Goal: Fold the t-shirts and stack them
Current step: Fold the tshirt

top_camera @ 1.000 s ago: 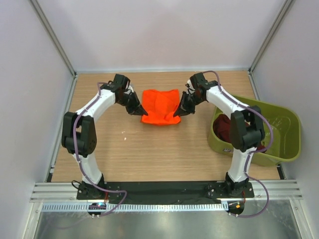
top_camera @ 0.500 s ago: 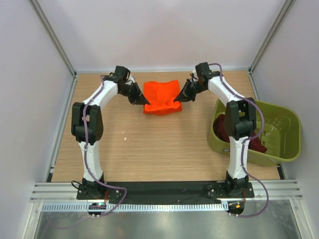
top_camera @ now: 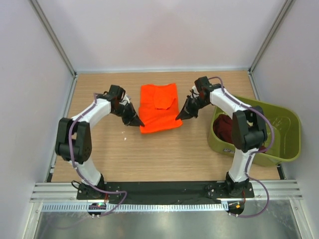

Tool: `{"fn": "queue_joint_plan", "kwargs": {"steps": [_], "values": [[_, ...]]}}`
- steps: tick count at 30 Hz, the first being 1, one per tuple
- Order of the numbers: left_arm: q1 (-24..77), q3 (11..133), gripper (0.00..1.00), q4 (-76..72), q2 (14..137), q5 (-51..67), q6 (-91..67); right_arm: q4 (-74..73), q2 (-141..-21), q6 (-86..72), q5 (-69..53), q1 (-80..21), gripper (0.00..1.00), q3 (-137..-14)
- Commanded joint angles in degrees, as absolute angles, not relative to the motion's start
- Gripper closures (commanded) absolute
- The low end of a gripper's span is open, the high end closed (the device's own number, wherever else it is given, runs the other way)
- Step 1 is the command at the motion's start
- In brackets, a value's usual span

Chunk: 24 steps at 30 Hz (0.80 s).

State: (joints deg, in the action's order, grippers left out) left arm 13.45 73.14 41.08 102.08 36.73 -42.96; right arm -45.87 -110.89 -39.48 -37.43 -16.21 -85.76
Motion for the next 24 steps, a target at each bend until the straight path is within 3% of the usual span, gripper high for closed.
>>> {"fn": "queue_joint_plan", "kwargs": {"steps": [1,13,19,24], "values": [[14.59,66.73,1.0,40.34,93.53,37.0,-42.63,-45.09,-101.88,-39.81,-36.83,-18.1,0.99,-78.15],[21.26,44.66,1.0,44.03,68.84,34.28,-48.94,-48.51,-81.75,-44.47,-34.19,-29.53,0.99,-59.51],[22.5,41.14,1.0,45.62,59.25,34.45,-54.31,-50.89,-74.28,-47.11,-34.19,-30.15,0.99,-54.58],[22.68,43.5,1.0,45.18,60.37,34.98,-56.6,-50.62,-74.0,-47.99,-34.54,-30.23,0.99,-54.92]]}}
